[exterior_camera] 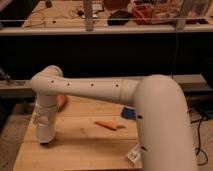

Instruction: Place the ceramic cup over the eraser

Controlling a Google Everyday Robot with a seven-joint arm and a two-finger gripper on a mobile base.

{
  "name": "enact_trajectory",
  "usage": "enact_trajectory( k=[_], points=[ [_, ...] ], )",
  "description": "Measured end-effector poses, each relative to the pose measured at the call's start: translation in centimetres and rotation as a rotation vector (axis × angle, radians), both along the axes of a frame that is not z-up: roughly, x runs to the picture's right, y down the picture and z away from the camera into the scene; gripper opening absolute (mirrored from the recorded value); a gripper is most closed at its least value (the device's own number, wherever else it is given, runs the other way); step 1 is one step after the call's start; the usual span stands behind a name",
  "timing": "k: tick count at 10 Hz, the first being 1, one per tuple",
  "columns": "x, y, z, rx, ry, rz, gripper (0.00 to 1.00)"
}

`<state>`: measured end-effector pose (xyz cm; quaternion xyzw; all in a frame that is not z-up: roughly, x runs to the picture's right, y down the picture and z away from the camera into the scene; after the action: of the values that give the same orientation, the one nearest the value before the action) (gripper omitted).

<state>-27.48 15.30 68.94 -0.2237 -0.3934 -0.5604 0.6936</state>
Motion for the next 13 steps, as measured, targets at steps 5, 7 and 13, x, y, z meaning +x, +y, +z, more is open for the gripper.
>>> enact_trajectory(
  k=[5, 7, 13],
  points=[
    [0.15, 0.05, 0.08, -0.004, -0.001, -0.004, 0.61],
    [0.26, 0.1, 0.14, -0.007, -0.001, -0.003, 0.49],
    [0.44, 0.13, 0.23, -0.011, -0.001, -0.003, 0.48]
  ],
)
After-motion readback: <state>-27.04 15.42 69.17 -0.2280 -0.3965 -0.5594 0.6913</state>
